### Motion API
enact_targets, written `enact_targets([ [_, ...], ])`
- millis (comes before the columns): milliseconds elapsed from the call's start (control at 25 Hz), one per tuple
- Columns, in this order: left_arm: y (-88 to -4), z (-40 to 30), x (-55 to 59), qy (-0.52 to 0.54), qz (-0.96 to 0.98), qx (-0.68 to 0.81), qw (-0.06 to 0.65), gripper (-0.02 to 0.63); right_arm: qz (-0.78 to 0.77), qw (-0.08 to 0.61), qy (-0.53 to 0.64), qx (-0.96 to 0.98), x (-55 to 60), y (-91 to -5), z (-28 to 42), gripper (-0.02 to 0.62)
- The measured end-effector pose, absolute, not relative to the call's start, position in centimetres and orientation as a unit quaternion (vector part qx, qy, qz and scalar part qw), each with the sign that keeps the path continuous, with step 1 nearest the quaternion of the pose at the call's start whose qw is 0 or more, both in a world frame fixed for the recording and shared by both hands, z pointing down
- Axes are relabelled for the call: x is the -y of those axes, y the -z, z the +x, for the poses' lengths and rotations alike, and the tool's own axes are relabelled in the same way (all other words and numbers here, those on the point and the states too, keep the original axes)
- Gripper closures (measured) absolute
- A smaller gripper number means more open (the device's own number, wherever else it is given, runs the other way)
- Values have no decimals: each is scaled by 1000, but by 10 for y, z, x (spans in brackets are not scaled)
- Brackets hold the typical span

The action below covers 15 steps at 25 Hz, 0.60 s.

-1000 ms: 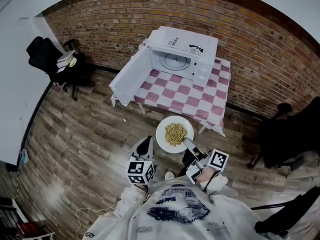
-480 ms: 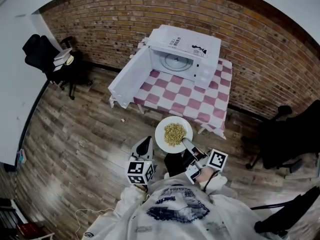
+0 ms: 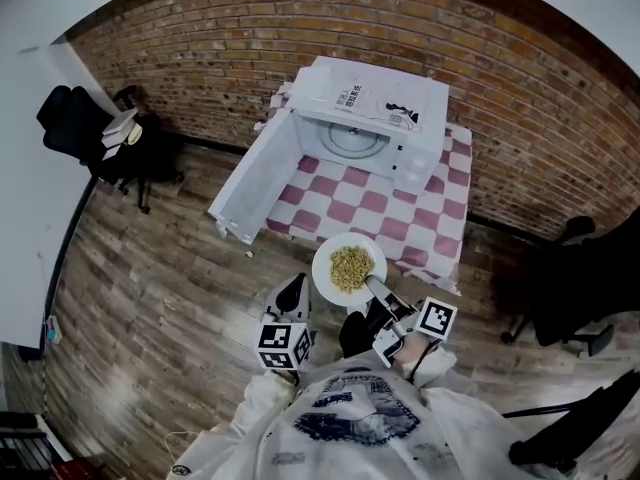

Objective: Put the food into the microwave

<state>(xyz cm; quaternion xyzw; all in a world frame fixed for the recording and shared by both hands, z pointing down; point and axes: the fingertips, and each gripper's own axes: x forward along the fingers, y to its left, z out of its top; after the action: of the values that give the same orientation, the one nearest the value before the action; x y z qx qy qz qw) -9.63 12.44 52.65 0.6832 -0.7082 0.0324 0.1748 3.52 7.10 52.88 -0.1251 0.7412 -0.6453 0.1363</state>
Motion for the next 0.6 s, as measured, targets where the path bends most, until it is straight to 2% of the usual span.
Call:
enact_targets([
  [600, -528, -135, 18, -49, 694, 695, 182, 598, -133, 137, 655, -731, 61, -533, -8, 538],
])
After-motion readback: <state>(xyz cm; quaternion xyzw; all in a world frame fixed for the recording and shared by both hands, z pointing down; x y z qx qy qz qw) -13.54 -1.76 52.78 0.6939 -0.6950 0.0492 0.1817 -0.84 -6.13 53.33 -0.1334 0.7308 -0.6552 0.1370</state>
